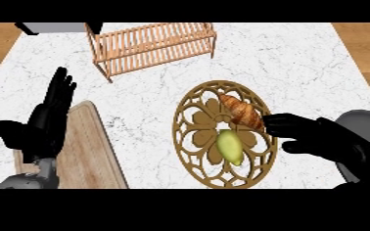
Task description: Pick the lemon from the placemat and place it in the tiered shelf
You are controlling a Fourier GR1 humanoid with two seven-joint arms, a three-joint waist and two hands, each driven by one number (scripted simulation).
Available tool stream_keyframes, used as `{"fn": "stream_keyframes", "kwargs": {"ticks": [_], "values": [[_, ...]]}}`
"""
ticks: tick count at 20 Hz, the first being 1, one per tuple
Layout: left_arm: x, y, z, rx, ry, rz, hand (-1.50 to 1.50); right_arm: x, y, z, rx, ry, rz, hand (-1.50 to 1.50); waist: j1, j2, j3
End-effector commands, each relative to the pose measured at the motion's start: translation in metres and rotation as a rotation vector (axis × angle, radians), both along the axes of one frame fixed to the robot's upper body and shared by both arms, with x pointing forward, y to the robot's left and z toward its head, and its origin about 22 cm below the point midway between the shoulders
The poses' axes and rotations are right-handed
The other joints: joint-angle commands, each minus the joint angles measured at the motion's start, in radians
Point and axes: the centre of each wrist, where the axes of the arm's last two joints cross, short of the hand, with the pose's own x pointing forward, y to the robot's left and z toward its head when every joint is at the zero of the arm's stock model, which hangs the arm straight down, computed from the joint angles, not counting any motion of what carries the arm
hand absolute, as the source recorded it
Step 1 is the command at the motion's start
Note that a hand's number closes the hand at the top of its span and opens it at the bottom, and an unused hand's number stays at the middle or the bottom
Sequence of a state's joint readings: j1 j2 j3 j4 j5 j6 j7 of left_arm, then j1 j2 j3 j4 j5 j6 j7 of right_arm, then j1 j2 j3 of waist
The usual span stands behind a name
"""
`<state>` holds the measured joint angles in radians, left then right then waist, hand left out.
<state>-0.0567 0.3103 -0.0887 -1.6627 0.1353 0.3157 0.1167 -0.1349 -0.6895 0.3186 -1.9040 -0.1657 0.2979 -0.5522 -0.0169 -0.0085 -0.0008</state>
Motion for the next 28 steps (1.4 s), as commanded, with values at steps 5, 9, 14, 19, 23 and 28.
{"fn": "stream_keyframes", "kwargs": {"ticks": [5, 9, 14, 19, 23, 28], "values": [[-0.004, 0.017, 0.001, -0.004, 0.018, 0.029, 0.00, -0.041, 0.005, 0.054, -0.439, -0.361, -0.172, -1.50, -0.033, -0.012, -0.003], [-0.011, 0.011, 0.005, -0.012, 0.010, 0.030, 0.00, -0.072, 0.020, 0.046, -0.571, -0.437, -0.309, -1.50, -0.025, -0.011, -0.001], [-0.005, 0.002, 0.013, 0.005, -0.012, 0.014, 0.00, -0.107, 0.047, 0.032, -0.658, -0.427, -0.441, -1.50, -0.003, 0.000, 0.000], [0.013, -0.007, 0.014, -0.003, -0.022, -0.007, 0.00, -0.090, 0.066, 0.001, -0.754, -0.468, -0.529, -1.50, 0.003, 0.005, 0.000], [0.005, 0.001, 0.011, -0.017, 0.004, -0.002, 0.00, -0.097, 0.083, -0.013, -0.872, -0.528, -0.647, -1.50, 0.009, 0.003, 0.000], [-0.006, -0.012, 0.006, -0.004, -0.006, -0.018, 0.00, -0.078, 0.097, -0.028, -0.917, -0.491, -0.742, -1.50, 0.019, 0.008, 0.001]]}}
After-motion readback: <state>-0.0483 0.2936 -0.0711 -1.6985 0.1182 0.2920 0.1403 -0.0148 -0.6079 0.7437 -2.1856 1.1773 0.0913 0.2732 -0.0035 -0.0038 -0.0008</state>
